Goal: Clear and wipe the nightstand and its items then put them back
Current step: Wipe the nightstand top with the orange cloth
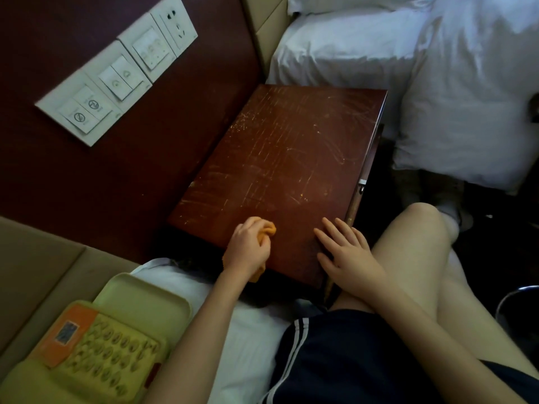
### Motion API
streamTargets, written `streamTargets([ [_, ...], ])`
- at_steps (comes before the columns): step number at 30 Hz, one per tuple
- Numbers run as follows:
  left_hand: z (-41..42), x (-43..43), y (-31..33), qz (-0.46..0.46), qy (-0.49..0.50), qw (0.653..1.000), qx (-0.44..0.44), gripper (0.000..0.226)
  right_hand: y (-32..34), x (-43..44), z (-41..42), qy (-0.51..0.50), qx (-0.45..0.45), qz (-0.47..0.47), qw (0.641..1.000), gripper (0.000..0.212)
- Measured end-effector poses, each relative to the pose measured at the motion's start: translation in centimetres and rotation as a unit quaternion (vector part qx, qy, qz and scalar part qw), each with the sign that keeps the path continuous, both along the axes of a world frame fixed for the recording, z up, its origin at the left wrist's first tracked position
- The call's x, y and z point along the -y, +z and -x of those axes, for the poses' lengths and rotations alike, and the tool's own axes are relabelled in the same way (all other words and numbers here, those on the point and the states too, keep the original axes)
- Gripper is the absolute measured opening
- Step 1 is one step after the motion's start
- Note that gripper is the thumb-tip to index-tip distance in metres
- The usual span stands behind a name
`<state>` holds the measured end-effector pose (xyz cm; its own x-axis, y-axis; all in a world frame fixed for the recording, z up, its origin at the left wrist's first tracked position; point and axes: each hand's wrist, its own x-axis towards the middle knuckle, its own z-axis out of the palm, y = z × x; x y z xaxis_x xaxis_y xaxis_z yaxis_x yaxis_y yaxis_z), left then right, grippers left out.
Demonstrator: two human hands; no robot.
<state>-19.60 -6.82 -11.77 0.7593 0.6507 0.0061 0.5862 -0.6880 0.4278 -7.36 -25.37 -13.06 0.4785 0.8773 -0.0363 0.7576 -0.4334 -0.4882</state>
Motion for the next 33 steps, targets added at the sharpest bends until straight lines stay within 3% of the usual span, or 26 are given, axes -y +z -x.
streamTargets([
  [4, 0.1, -1.6, 0.6, -0.053, 0.135, 0.989, 0.001, 0.022, 0.0, 0.0, 0.1, 0.003, -0.005, -0.002, 1.000, 0.052],
  [7, -1.5, -1.6, 0.9, -0.060, 0.169, 0.984, -0.002, 0.025, 0.0, 0.1, 0.0, -0.001, -0.002, -0.001, 1.000, 0.052],
  [10, -3.2, -0.3, 0.8, -0.054, 0.135, 0.989, -0.002, 0.028, 0.1, 0.1, 0.0, -0.002, -0.002, 0.001, 1.000, 0.053],
  [17, -1.4, 1.9, -0.2, -0.017, -0.054, 0.998, 0.004, 0.028, 0.2, 0.0, -0.1, -0.005, -0.006, 0.008, 1.000, 0.053],
  [19, -0.3, 1.0, -0.2, -0.025, -0.034, 0.999, -0.004, 0.025, 0.2, 0.1, -0.1, -0.002, -0.009, 0.005, 1.000, 0.053],
  [23, -0.3, -1.2, 0.6, -0.046, 0.103, 0.994, 0.010, 0.022, 0.1, 0.3, 0.0, -0.001, -0.007, -0.005, 1.000, 0.052],
  [27, -2.7, -0.7, 0.7, -0.036, 0.149, 0.988, 0.021, 0.025, 0.2, 0.2, -0.1, -0.003, -0.010, -0.004, 1.000, 0.052],
  [29, -3.9, 0.4, 0.4, -0.035, 0.130, 0.991, 0.022, 0.025, 0.2, 0.1, -0.1, -0.002, -0.012, -0.002, 1.000, 0.053],
  [33, -4.0, 2.6, -0.2, -0.026, -0.003, 1.000, 0.015, 0.027, 0.1, 0.3, -0.1, -0.007, -0.009, -0.002, 1.000, 0.053],
])
